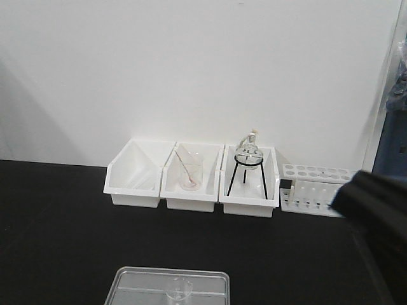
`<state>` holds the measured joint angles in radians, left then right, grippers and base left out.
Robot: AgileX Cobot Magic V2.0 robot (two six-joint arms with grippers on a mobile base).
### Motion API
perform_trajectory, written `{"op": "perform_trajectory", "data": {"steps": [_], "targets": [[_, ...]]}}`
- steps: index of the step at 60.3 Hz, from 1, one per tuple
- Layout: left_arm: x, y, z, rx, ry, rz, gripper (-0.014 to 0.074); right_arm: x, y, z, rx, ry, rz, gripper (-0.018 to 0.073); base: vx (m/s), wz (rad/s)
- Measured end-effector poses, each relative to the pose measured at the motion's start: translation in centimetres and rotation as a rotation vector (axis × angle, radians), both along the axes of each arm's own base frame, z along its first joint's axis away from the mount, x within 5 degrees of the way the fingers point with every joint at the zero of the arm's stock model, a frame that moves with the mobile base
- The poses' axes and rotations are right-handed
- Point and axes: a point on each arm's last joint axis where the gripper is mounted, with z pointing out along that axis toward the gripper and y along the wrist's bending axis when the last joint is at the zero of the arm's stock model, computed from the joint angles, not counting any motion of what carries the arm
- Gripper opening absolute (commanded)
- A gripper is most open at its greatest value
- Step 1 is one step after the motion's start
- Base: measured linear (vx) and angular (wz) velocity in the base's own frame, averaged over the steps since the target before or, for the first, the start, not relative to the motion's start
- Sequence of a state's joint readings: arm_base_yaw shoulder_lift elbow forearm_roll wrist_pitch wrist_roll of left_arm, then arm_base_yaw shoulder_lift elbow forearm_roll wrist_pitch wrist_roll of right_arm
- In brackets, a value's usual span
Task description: Move beaker to silver tray on left bench
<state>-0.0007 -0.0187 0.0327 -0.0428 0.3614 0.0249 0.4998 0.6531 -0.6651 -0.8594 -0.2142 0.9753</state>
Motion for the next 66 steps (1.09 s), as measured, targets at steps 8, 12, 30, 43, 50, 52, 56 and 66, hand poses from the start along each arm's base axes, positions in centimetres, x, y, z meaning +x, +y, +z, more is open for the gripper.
{"op": "perform_trajectory", "data": {"steps": [8,12,30,43,50,52,56,66], "targets": [[0.0,0.0,0.0,0.000,0.000,0.000,0.0001,-1.3,-2.7,-0.5,-0.002,0.097,-0.185,-0.0017,0.00,0.00],[0.0,0.0,0.0,0.000,0.000,0.000,0.0001,-2.4,-3.6,-1.5,-0.068,0.070,-0.228,-0.0017,0.00,0.00],[0.0,0.0,0.0,0.000,0.000,0.000,0.0001,-5.9,-7.2,-10.5,0.016,0.027,-0.571,-0.0015,0.00,0.00],[0.0,0.0,0.0,0.000,0.001,0.000,0.0001,-5.5,-7.7,-18.0,0.011,0.122,-0.651,-0.0014,0.00,0.00],[0.0,0.0,0.0,0.000,0.000,0.000,0.0001,-5.4,-7.7,-19.3,-0.021,0.210,-0.657,-0.0014,0.00,0.00],[0.0,0.0,0.0,0.000,0.000,0.000,0.0001,-5.4,-7.7,-19.5,-0.027,0.228,-0.658,-0.0014,0.00,0.00],[0.0,0.0,0.0,0.000,0.000,0.000,0.0001,-5.4,-7.7,-19.9,-0.041,0.269,-0.660,-0.0014,0.00,0.00],[0.0,0.0,0.0,0.000,0.000,0.000,0.0001,-5.4,-7.8,-20.6,-0.068,0.351,-0.663,-0.0014,0.00,0.00]]}}
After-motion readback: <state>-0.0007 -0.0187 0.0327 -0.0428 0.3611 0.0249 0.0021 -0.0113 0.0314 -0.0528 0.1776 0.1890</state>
